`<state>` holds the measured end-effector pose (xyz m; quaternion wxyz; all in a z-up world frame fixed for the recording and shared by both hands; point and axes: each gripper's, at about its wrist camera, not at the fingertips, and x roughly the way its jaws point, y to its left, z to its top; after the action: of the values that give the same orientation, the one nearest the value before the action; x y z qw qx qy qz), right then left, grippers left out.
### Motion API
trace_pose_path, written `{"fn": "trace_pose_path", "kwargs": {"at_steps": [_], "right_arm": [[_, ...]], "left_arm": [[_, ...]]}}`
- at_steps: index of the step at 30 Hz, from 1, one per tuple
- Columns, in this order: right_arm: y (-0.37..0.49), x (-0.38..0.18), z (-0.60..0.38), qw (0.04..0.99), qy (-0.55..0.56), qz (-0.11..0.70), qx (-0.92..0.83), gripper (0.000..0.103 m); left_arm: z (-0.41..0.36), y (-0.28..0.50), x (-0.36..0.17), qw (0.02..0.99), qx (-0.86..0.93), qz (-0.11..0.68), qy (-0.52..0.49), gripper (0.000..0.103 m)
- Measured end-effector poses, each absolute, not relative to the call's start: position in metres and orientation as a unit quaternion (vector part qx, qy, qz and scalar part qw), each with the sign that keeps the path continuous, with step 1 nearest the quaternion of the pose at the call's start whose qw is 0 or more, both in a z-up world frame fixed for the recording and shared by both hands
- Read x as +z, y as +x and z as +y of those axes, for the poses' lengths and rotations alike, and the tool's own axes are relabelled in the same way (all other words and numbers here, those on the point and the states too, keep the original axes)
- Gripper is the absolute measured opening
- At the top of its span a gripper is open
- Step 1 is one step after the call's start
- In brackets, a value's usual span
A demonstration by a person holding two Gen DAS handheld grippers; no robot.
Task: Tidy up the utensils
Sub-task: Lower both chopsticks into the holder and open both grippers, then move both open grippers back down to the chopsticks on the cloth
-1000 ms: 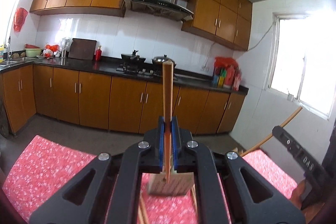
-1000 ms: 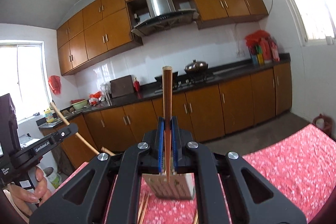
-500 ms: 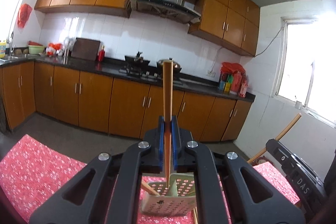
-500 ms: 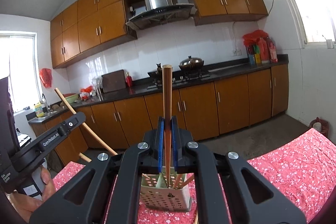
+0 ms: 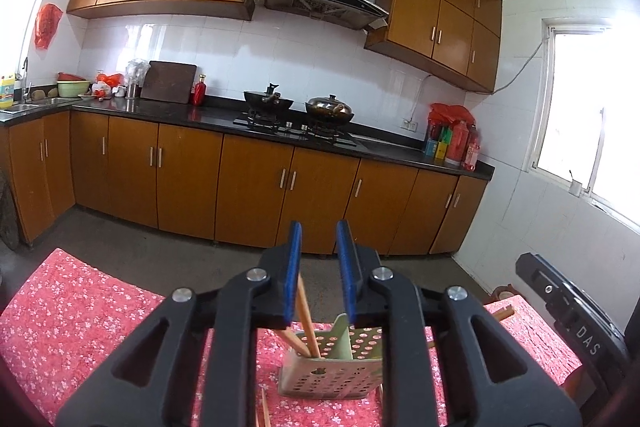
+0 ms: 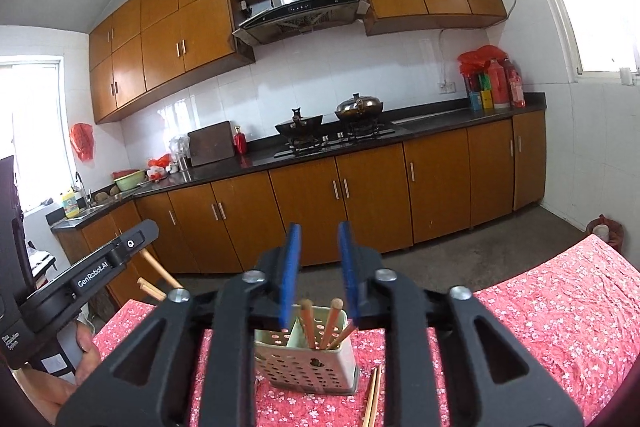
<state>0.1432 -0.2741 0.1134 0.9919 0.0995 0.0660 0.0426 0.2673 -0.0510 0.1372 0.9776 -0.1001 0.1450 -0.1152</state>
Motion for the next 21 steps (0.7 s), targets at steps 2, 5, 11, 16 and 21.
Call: {"fn": "trace_pose_path", "kwargs": {"at_steps": [2,5,11,16,21], "right_arm": [[0.137,0.116,-0.275,0.992,0.099,0.061,0.041,0.024],[0.123,0.115,-0.280,0.993,0.098,0.056,0.033,0.024],[0.101,0.086,-0.306,0.989,0.112,0.096,-0.004,0.026],[0.111,0.019,-0.322,0.968,0.127,0.217,-0.024,0.026],[0.124,-0.050,-0.305,0.935,0.120,0.334,0.016,0.022]], "left_arm": [[-0.046,0.263,0.139,0.978,-0.113,0.143,-0.105,0.021],[-0.035,0.250,0.143,0.978,-0.107,0.138,-0.111,0.025],[-0.006,0.212,0.136,0.979,-0.088,0.145,-0.116,0.029],[0.013,0.185,0.091,0.978,-0.047,0.188,-0.079,0.033],[0.031,0.183,0.023,0.959,-0.017,0.277,-0.061,0.033]]}}
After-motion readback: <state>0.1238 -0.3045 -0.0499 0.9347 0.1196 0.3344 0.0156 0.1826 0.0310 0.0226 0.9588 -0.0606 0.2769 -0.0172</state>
